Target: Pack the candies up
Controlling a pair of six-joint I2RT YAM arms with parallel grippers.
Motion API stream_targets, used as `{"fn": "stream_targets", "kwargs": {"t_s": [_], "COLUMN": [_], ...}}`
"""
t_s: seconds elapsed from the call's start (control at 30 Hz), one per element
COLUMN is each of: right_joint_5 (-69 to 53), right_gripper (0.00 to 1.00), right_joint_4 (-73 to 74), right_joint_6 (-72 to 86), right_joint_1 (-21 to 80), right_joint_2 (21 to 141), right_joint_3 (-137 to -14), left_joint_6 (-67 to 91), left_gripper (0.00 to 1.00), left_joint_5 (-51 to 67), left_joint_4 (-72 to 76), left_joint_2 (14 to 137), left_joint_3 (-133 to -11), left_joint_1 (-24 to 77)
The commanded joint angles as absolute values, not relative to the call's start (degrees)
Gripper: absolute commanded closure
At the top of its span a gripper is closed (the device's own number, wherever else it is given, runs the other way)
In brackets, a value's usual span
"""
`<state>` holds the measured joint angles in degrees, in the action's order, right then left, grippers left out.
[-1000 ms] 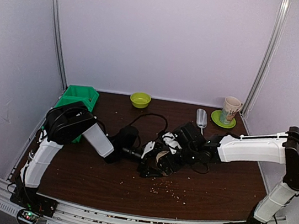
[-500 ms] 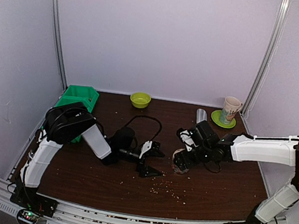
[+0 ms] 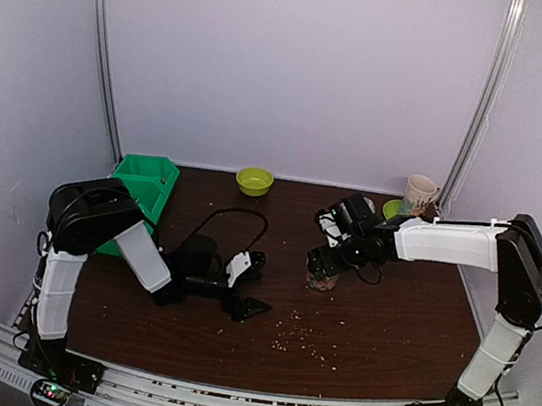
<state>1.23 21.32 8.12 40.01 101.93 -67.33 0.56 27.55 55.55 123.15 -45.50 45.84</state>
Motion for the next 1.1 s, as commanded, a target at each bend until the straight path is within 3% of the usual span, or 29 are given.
{"fn": "stream_targets", "kwargs": {"t_s": [0.0,0.23,0.37,0.7,1.07], "right_joint_5": [-1.1,-3.7,-4.6,2.7,17.4], "right_gripper": [0.12,0.04,0.0,0.01,0.01], "right_joint_4": [22.4,27.2,27.2,21.1,16.7], "right_joint_6": [8.5,8.2,8.2,10.5,18.6], "right_joint_1": [40.0,42.9,43.5,38.1,32.4], "right_joint_2": [107.4,117.0,116.1,95.2,76.4], "right_joint_3": [-76.0,-91.5,-93.4,-73.9,-51.1], "left_joint_6": [2.7,6.6,6.4,4.2,2.9], "left_gripper": [0.02,0.02,0.02,0.02,0.02], "left_joint_5": [14.4,4.2,-1.9,-6.0,-5.8], "left_joint_4": [52.7,45.6,39.0,20.8,0.4], "left_joint_2": [116.1,107.4,102.5,96.1,106.3], "left_joint_3": [-41.7,-39.3,-39.3,-48.7,-74.9], "left_joint_1": [45.3,45.6,46.8,49.6,53.7]}}
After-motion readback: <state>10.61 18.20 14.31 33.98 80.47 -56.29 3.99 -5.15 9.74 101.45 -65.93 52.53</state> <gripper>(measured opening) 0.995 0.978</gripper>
